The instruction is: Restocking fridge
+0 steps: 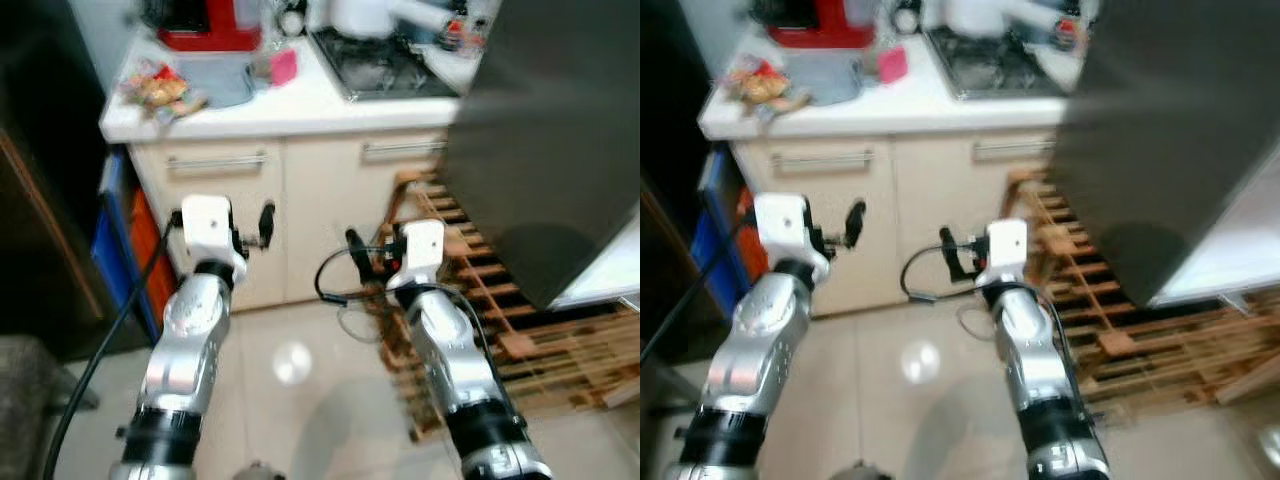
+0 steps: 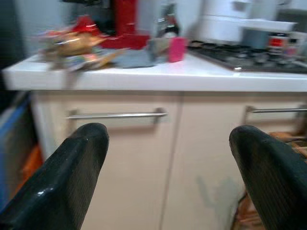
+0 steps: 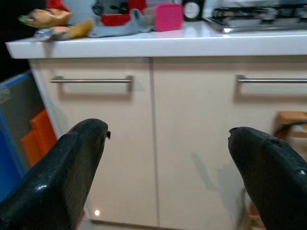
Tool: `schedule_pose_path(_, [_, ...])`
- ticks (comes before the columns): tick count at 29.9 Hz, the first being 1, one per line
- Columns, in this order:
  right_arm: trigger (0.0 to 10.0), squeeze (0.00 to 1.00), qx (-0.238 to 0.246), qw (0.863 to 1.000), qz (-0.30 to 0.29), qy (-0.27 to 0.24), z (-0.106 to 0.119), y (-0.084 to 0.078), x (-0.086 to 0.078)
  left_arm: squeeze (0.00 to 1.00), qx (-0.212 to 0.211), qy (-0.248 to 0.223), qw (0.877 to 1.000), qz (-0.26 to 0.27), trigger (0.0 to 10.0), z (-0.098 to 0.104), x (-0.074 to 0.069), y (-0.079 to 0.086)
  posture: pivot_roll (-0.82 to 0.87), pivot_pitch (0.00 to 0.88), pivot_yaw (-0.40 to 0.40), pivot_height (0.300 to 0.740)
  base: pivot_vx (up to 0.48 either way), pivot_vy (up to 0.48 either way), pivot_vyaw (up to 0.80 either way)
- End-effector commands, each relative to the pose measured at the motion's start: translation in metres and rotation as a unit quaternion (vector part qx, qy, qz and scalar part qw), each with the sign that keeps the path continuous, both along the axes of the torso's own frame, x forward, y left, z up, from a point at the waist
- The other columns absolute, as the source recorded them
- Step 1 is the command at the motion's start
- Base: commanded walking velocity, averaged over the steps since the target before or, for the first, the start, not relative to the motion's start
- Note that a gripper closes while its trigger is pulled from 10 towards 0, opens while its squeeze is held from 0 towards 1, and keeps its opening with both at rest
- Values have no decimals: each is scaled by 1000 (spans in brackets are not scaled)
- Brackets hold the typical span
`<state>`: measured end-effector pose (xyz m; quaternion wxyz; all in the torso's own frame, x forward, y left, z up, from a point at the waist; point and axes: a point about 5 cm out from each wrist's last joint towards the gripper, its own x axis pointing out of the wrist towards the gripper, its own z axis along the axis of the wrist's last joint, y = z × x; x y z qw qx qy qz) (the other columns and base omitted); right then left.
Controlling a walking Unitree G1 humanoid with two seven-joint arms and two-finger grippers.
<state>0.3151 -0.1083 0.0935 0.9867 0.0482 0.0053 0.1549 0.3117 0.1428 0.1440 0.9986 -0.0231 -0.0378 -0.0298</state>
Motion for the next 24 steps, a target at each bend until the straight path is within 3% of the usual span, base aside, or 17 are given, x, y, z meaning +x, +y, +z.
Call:
schedule_pose_path(1, [10000, 0, -3, 1000, -7, -5, 2, -3, 2, 0, -3, 8, 1000, -1, 10000, -1, 1, -2, -9, 0, -31, 740, 0, 0, 756])
schedule_pose_path(4, [10000, 0, 8, 1000, -20, 2, 0, -7, 3, 0, 32, -4, 999, -10, 10000, 1, 1, -3, -7, 0, -27, 740, 0, 0, 696])
schedule_pose_path(12, [10000, 0, 4, 999, -37, -10, 5, -10, 8, 0, 29, -12, 999, -29, 10000, 5, 6, -9, -15, 0, -33, 740, 0, 0, 575])
schedule_pose_path(24, [10000, 0, 1, 997, -73, -29, 10, -22, 11, 0, 65, -44, 996, -50, 10000, 14, 10, -18, -34, 0, -26, 740, 417, 0, 0])
